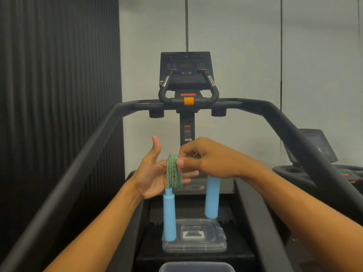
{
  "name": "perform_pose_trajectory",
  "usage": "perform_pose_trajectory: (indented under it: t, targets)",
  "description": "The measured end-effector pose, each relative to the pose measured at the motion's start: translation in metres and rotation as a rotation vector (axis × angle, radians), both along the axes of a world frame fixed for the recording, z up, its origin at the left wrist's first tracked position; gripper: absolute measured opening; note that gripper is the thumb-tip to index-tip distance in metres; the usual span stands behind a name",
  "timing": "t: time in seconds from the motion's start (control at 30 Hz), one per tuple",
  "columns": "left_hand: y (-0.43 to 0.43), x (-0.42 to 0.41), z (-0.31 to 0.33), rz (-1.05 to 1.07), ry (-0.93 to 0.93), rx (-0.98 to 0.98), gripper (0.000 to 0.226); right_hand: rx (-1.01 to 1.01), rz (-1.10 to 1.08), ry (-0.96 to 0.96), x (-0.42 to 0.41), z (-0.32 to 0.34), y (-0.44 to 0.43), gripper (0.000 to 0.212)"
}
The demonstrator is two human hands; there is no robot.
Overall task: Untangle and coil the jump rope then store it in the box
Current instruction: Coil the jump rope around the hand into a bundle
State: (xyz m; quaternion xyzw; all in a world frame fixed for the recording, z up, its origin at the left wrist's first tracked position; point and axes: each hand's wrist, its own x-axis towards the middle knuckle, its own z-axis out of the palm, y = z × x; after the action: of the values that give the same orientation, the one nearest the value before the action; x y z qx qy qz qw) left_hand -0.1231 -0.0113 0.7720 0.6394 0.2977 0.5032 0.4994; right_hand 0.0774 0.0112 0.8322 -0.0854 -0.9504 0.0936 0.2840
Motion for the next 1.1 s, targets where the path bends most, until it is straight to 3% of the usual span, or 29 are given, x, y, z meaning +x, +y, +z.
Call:
perform_pose_trajectory:
  t: [0.27, 0.4, 0.6, 0.77, 0.87, 1.1]
  targets:
    - [-0.004, 0.01, -0.003, -0.148, -0.049, -0.06, 0.119, 0.143, -0.183, 0.003, -0.017, 0.033, 0.022, 0.019]
    - [-0.011, 0.008, -0.002, -0.235, -0.055, -0.047, 0.123, 0.074, -0.162, 0.02, -0.021, 0.035, 0.039, 0.013]
    - [-0.013, 0.007, 0.0, -0.282, -0.032, -0.022, 0.122, -0.352, 0.064, 0.143, -0.023, 0.002, 0.058, 0.012]
    - [-0.01, 0.004, 0.004, -0.289, -0.008, -0.027, 0.13, -0.922, 0.281, 0.177, -0.028, -0.028, 0.061, 0.02]
    - [-0.008, 0.005, 0.004, -0.314, -0.037, -0.027, 0.129, -1.156, 0.371, 0.163, -0.027, -0.036, 0.057, 0.026]
    - [-0.011, 0.004, 0.015, -0.334, -0.102, 0.0, 0.13, -1.142, 0.369, 0.409, -0.037, -0.055, 0.054, 0.02]
